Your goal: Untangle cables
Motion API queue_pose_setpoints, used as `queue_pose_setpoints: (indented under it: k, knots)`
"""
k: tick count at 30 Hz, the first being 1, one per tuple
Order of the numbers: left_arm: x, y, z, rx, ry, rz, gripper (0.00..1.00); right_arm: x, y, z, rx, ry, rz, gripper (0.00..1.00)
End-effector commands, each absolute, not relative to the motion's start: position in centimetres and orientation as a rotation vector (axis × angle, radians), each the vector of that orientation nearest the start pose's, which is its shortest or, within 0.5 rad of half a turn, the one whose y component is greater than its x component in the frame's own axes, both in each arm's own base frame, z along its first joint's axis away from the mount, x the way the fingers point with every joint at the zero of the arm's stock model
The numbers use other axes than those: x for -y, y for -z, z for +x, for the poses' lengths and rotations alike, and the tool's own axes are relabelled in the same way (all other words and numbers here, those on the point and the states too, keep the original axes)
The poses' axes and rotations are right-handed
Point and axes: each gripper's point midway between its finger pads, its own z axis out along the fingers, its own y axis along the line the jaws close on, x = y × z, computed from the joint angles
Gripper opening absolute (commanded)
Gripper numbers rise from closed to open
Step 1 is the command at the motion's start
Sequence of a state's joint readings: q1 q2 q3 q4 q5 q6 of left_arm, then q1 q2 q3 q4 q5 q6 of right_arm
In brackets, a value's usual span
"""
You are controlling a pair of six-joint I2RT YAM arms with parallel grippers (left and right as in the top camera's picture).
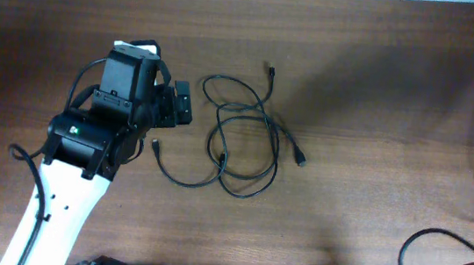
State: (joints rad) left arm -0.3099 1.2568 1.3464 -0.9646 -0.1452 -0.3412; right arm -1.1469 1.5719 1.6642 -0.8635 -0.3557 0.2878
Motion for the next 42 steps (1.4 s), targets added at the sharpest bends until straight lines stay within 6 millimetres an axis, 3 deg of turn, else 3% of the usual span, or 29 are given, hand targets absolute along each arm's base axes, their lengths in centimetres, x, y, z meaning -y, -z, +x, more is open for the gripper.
queue_pose_setpoints:
  k: [1,7,12,14,16,18,19,21,25,28,32,34,36,40,42]
  knots:
    - [7.7,-26.2,32.5,-2.427,0.126,-0.109,0.99,37.4,-27.6,22.4,-1.850,0.014,1.434,0.04]
    - [7.7,-26.2,32.5,-2.427,0.126,-0.109,0.99,38.2,-24.8,18.7,-1.892,0.134,1.625,0.04]
    - [7.7,-26.2,32.5,-2.427,0.126,-0.109,0.99,38.0,-23.8,17.4,-1.914,0.180,1.687,0.04]
    - [7.7,-26.2,32.5,-2.427,0.126,-0.109,0.99,37.7,-23.0,17.3,-1.924,0.167,1.705,0.13]
    - [7.7,-26.2,32.5,-2.427,0.126,-0.109,0.99,37.5,-22.2,17.2,-1.935,0.158,1.717,0.39]
    - [7.7,-26.2,32.5,-2.427,0.126,-0.109,0.99,37.4,-21.7,17.2,-1.943,0.150,1.725,0.57]
    - [7.7,-26.2,32.5,-2.427,0.126,-0.109,0.99,37.3,-21.4,17.2,-1.944,0.147,1.728,0.73]
    - [7.7,-26.2,32.5,-2.427,0.126,-0.109,0.99,37.1,-21.1,17.2,-1.947,0.132,1.732,0.89]
    - [7.7,-26.2,32.5,-2.427,0.126,-0.109,0.99,36.3,-20.9,17.8,-1.959,0.059,1.722,0.98]
    - [7.7,-26.2,32.5,-2.427,0.126,-0.109,0.99,35.5,-20.9,18.9,-1.969,-0.020,1.692,0.99]
    - [7.7,-26.2,32.5,-2.427,0.126,-0.109,0.99,32.8,-20.1,21.9,-2.044,-0.175,1.592,0.99]
    - [7.7,-26.2,32.5,-2.427,0.126,-0.109,0.99,30.6,-19.5,24.0,-2.151,-0.233,1.442,0.99]
    - [7.7,-26.2,32.5,-2.427,0.126,-0.109,0.99,25.6,-18.1,28.2,-2.327,-0.339,1.179,0.99]
    - [7.7,-26.2,32.5,-2.427,0.126,-0.109,0.99,20.2,-17.6,31.8,-2.460,-0.399,0.954,0.99]
    - [7.7,-26.2,32.5,-2.427,0.126,-0.109,0.99,16.4,-17.5,33.6,-2.527,-0.441,0.828,0.99]
